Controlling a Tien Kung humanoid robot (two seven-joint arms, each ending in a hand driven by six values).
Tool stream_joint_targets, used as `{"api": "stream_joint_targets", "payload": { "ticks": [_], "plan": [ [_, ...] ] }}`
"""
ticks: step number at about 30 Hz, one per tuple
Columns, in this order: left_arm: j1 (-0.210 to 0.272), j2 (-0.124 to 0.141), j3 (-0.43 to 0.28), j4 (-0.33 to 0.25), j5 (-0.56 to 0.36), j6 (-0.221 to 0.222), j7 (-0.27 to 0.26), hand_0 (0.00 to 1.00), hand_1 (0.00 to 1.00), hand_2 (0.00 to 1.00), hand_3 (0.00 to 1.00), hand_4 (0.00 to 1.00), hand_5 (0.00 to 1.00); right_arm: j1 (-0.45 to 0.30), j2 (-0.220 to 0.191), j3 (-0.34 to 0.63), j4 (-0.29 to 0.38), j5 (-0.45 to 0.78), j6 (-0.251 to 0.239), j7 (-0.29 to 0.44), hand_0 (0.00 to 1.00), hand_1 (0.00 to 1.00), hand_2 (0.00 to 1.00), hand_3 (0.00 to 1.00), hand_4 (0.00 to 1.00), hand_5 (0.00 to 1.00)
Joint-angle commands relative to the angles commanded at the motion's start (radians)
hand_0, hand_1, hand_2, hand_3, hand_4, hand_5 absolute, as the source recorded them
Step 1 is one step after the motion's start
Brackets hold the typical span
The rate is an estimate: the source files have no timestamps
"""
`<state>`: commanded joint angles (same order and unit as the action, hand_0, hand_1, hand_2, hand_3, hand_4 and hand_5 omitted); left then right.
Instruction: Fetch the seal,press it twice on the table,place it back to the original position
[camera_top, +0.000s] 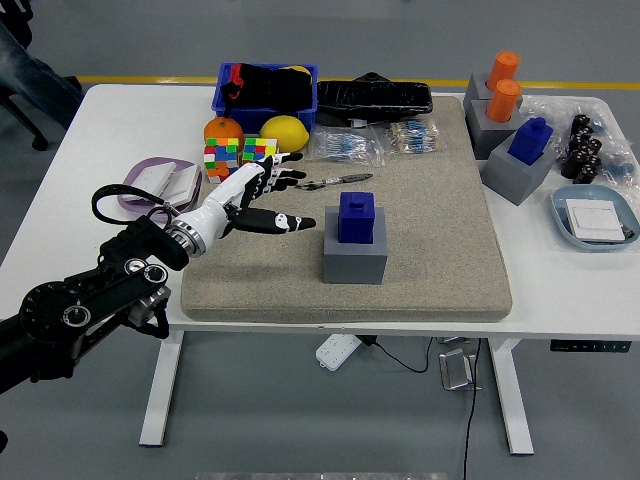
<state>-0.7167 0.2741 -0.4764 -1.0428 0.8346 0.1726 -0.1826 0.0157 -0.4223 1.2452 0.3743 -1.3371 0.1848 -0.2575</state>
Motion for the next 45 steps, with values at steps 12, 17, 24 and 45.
{"api": "stream_joint_targets", "payload": {
  "ticks": [12, 17, 24, 45],
  "plan": [
    [-0.002, -0.093, -0.002, 0.028, -0.022, 0.018, -0.017, 0.871, 0.859, 0.811, 0.929, 0.998, 0.08, -0.005, 0.0, -0.01, 0.002, 0.002, 0.002, 0.0, 0.911, 0.792, 0.793, 0.789, 0.94, 0.631],
    [-0.001, -0.113, 0.006, 0.038, -0.018, 0.023, -0.02, 0.872, 0.858, 0.81, 0.923, 0.996, 0.047, -0.006, 0.003, -0.008, 0.004, 0.003, 0.002, 0.0, 0.91, 0.793, 0.794, 0.789, 0.94, 0.631],
    [-0.002, -0.129, 0.012, 0.05, -0.009, 0.034, -0.026, 0.871, 0.854, 0.8, 0.92, 0.975, 0.002, -0.007, 0.004, -0.007, 0.004, 0.004, 0.002, 0.001, 0.91, 0.793, 0.794, 0.789, 0.94, 0.631],
    [0.001, -0.188, 0.026, 0.066, -0.018, 0.072, -0.04, 0.839, 0.78, 0.738, 0.899, 0.903, 0.002, -0.01, 0.006, -0.003, 0.006, 0.005, 0.003, 0.0, 0.909, 0.792, 0.793, 0.787, 0.94, 0.629]
  ]
}}
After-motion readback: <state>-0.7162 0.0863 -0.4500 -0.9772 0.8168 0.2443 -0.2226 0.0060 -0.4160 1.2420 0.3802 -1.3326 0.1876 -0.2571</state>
